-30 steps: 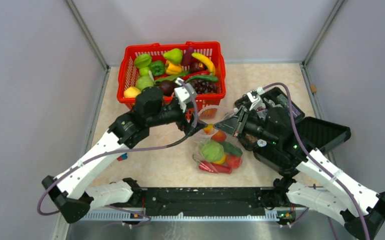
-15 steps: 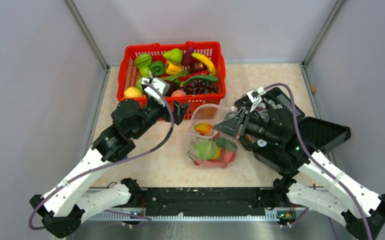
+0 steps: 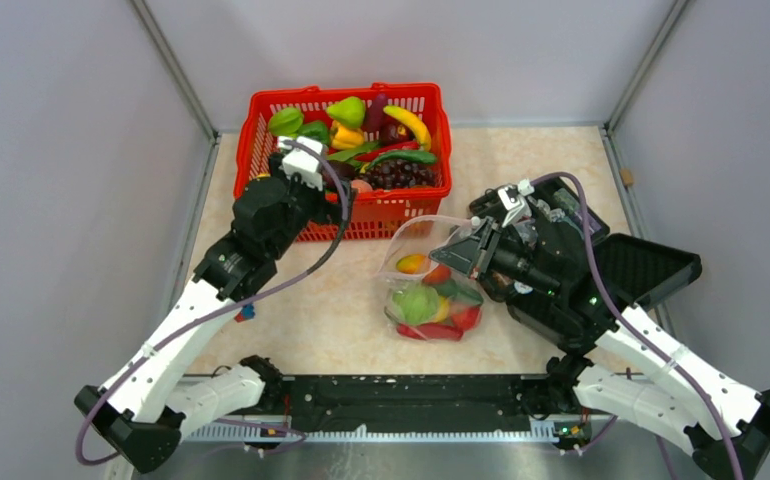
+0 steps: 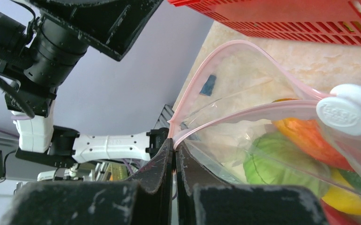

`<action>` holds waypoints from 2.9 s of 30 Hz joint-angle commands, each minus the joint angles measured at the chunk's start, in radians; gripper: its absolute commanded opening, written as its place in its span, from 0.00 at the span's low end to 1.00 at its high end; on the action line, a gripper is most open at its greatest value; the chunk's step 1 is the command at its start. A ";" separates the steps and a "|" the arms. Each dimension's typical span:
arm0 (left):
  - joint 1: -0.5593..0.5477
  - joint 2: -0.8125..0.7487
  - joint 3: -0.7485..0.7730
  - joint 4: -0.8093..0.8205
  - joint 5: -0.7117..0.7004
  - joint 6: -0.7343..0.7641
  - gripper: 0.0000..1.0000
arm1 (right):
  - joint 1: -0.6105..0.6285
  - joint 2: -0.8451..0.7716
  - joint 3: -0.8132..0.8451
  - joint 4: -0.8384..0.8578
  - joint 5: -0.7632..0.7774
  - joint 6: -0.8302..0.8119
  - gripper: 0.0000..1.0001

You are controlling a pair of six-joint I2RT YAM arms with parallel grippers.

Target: Place the food in the zip-top bag and seal the zipper

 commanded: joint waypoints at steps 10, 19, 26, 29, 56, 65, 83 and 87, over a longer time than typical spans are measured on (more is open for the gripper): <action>0.231 0.071 0.097 0.032 0.129 -0.081 0.99 | 0.011 -0.005 0.012 0.018 0.033 0.004 0.00; 0.338 0.239 0.232 0.009 0.269 -0.061 0.99 | 0.011 0.006 0.020 0.017 0.030 0.000 0.00; 0.349 0.425 0.413 -0.156 0.456 -0.039 0.99 | 0.010 0.007 0.025 -0.006 0.049 -0.007 0.00; 0.350 0.474 0.433 -0.163 0.492 -0.055 0.99 | 0.011 0.017 0.036 -0.008 0.053 -0.010 0.00; 0.301 0.562 0.366 -0.029 0.860 -0.033 0.90 | 0.011 0.019 0.034 -0.013 0.064 0.000 0.00; 0.233 0.717 0.464 -0.106 0.736 0.034 0.89 | 0.011 0.030 0.035 -0.006 0.062 -0.001 0.00; 0.210 0.708 0.429 -0.030 0.518 0.015 0.22 | 0.011 0.020 0.028 -0.021 0.076 0.000 0.00; 0.217 0.621 0.355 0.042 0.477 -0.004 0.16 | 0.011 0.020 0.023 -0.020 0.075 0.001 0.00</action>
